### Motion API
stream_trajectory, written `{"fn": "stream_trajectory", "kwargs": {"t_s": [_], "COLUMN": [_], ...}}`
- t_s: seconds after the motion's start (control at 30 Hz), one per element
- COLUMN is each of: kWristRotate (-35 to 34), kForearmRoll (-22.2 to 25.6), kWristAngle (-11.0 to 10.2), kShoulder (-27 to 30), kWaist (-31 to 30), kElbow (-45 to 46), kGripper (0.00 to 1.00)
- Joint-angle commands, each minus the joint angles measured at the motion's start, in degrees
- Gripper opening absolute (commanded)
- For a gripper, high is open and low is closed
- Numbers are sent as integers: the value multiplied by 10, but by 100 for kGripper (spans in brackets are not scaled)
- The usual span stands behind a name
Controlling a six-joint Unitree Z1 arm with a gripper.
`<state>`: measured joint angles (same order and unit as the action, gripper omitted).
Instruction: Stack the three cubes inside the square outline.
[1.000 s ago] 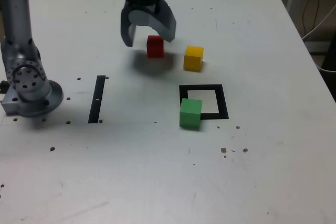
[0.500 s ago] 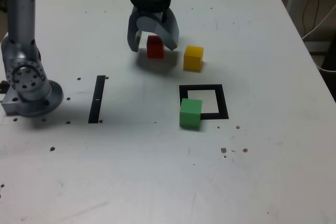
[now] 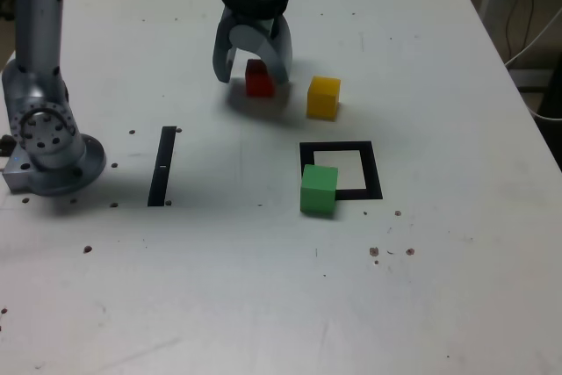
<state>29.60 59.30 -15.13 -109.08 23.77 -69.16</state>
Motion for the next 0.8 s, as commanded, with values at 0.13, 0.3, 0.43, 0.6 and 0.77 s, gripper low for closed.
{"fn": "stream_trajectory", "kwargs": {"t_s": [0.13,0.3,0.43,0.6,0.77], "kWristRotate": [1,1,4,11,16], "kForearmRoll": [9,11,10,10,10], "kWristAngle": [-1,-1,-1,-1,2], "kShoulder": [-6,-9,-10,-13,-10], "kWaist": [0,0,0,0,0], "kElbow": [-6,-7,-7,-8,-10], "kGripper": [48,40,34,28,23]}}
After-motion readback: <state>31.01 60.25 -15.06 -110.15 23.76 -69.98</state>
